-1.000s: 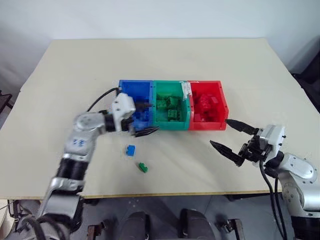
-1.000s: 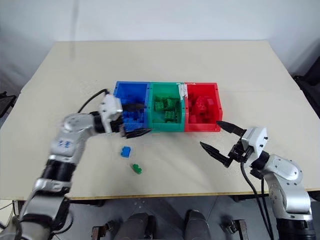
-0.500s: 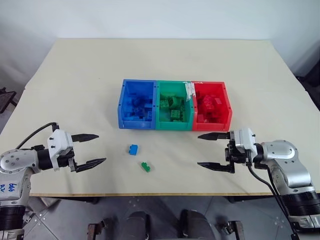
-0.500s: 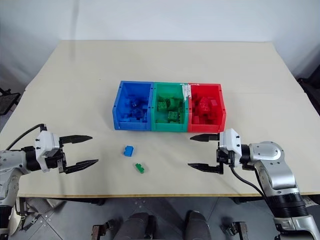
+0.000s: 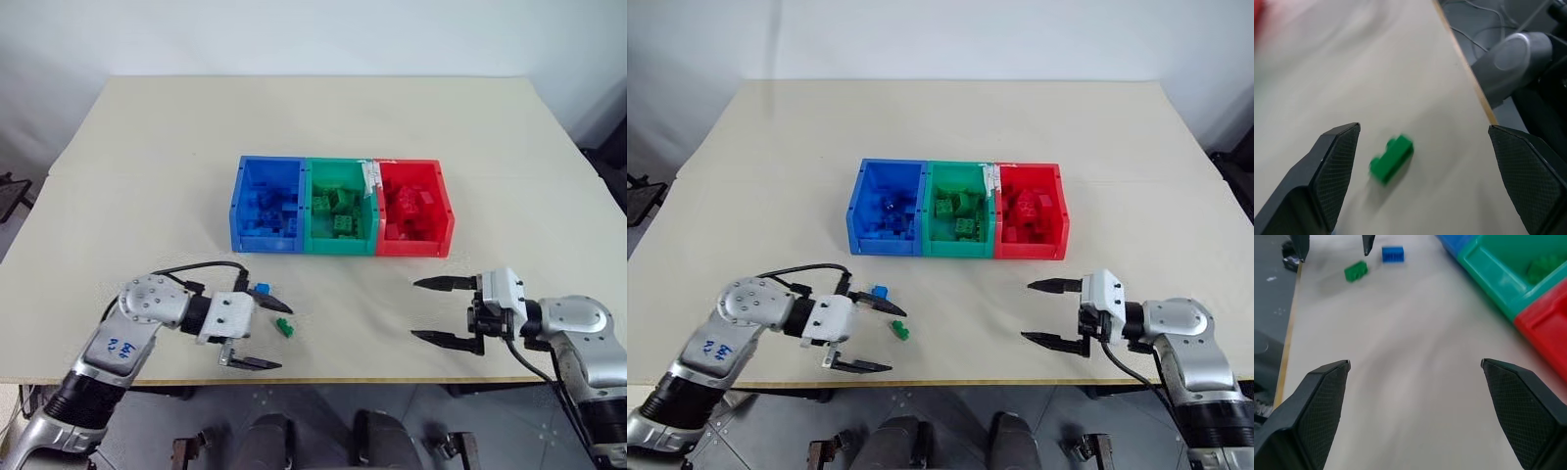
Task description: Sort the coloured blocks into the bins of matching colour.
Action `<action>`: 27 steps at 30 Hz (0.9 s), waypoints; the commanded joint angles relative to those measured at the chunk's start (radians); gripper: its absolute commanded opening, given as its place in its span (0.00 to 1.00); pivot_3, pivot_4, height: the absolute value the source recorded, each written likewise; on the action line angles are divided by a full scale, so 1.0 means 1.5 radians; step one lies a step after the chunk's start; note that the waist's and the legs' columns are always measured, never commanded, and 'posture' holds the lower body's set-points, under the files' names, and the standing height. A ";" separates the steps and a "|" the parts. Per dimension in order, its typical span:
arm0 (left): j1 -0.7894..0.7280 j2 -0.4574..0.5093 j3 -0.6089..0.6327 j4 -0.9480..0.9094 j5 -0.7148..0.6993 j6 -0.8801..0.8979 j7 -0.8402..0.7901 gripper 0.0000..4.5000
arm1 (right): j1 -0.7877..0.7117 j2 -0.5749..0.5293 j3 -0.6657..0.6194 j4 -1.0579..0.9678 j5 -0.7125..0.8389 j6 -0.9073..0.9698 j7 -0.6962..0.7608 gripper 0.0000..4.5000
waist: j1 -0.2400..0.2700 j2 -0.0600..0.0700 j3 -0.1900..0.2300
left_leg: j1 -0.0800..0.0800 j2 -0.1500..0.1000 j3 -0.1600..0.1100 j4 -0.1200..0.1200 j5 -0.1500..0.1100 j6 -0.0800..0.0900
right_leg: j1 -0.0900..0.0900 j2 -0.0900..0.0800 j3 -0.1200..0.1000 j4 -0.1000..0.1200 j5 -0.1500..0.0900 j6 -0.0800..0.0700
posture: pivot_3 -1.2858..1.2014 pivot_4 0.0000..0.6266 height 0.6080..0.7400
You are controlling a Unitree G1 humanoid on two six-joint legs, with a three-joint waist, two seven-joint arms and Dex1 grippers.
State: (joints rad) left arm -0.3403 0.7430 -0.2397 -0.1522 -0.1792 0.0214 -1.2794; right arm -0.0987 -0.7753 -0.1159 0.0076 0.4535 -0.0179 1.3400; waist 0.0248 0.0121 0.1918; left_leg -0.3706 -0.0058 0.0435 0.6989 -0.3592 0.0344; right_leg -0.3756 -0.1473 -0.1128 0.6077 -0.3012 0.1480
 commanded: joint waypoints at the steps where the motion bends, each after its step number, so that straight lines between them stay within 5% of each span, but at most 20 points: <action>1: -0.027 0.001 -0.020 0.027 0.033 -0.002 -0.001 0.99 | 0.028 -0.016 -0.039 -0.048 0.024 0.013 -0.010 1.00 | 0.000 0.000 0.000 | 0.000 0.000 0.000 0.000 0.000 0.000 | 0.000 0.000 0.000 0.000 0.000 0.000 | 0.52 0.24 1.00; 5: -0.069 0.001 -0.038 0.072 0.050 0.001 -0.019 0.86 | 0.071 -0.025 -0.069 -0.082 0.033 0.026 -0.019 1.00 | 0.000 0.000 0.000 | 0.000 0.000 0.000 0.000 0.000 0.000 | 0.000 0.000 0.000 0.000 0.000 0.000 | 0.52 0.24 1.00; 16: -0.100 -0.015 -0.069 0.105 0.071 0.003 -0.038 0.08 | 0.093 -0.022 -0.078 -0.105 0.031 0.028 -0.041 1.00 | 0.003 0.000 0.000 | 0.000 0.000 0.000 0.001 0.000 0.000 | 0.001 0.000 0.000 0.000 0.000 0.000 | 0.52 0.24 1.00; 22: -0.108 -0.039 -0.038 0.103 0.045 0.016 -0.012 0.07 | 0.098 -0.002 -0.093 -0.112 0.044 0.030 -0.076 1.00 | 0.003 0.000 0.000 | 0.000 0.000 0.000 0.001 0.000 0.000 | 0.001 0.000 0.000 0.000 0.000 0.000 | 0.52 0.24 1.00; 27: -0.184 -0.141 0.049 0.081 -0.038 0.143 0.109 0.07 | 0.093 0.074 -0.138 -0.130 0.071 0.027 -0.188 1.00 | 0.005 0.000 0.000 | -0.001 0.000 -0.002 0.002 0.000 0.001 | 0.001 0.000 0.000 0.001 0.000 0.000 | 0.52 0.24 1.00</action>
State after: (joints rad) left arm -0.5726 0.5476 -0.2199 0.0091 -0.1948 0.1967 -1.1776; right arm 0.0466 -0.6849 -0.2735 -0.1579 0.5285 0.0278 1.1171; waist 0.0328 0.0114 0.1921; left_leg -0.3716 -0.0061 0.0408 0.7019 -0.3586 0.0352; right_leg -0.3744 -0.1476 -0.1128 0.6086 -0.3009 0.1486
